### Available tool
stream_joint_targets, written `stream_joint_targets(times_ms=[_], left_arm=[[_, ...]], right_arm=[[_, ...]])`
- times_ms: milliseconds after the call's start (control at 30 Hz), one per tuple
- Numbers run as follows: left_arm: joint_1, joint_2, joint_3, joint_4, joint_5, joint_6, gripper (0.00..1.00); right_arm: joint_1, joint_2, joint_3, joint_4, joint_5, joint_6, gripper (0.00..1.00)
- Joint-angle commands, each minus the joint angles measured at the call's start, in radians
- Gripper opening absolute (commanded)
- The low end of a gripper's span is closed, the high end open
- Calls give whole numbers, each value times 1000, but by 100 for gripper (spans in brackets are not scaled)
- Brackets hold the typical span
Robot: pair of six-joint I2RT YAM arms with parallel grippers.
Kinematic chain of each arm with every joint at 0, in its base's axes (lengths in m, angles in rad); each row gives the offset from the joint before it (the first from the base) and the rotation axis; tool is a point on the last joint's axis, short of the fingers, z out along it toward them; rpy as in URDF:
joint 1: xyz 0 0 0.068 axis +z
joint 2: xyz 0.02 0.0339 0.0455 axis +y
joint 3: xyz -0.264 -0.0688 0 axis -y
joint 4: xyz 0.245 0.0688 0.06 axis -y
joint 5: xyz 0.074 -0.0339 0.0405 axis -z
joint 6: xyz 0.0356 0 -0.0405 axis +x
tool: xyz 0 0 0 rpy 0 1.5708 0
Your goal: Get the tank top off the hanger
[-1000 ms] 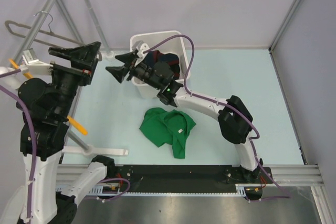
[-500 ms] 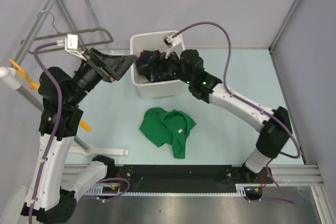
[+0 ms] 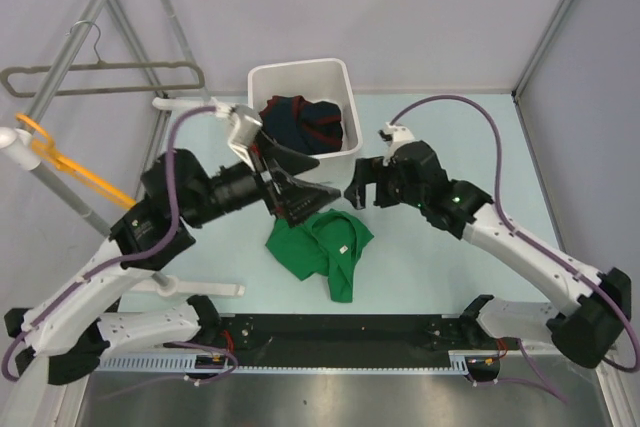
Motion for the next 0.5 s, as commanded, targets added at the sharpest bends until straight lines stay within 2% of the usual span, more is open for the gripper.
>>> stream_joint_targets(times_ms=[0,67,133,267,333,467], left_arm=[[-186,45,-80,-109,-383,154,99],[-247,123,-86,-197,-556,134,99],[-247,186,-89,-303,-613,79,99],[-258,338,-155,-305,-539,53,99],[-296,370,-221,-259,-566,44,99],[-306,456,-348,-173,-594,-1,99]], right_arm=[[-48,-154,28,-271,364,128,100],[-86,-177,35,-390,434,170,100],[-107,-217,34,-449,484,213,100],[-163,-308,-12,-494,492,216,100],[-183,-358,-34,-494,480,202,100],[-221,-408,-47,-495,446,173,100]])
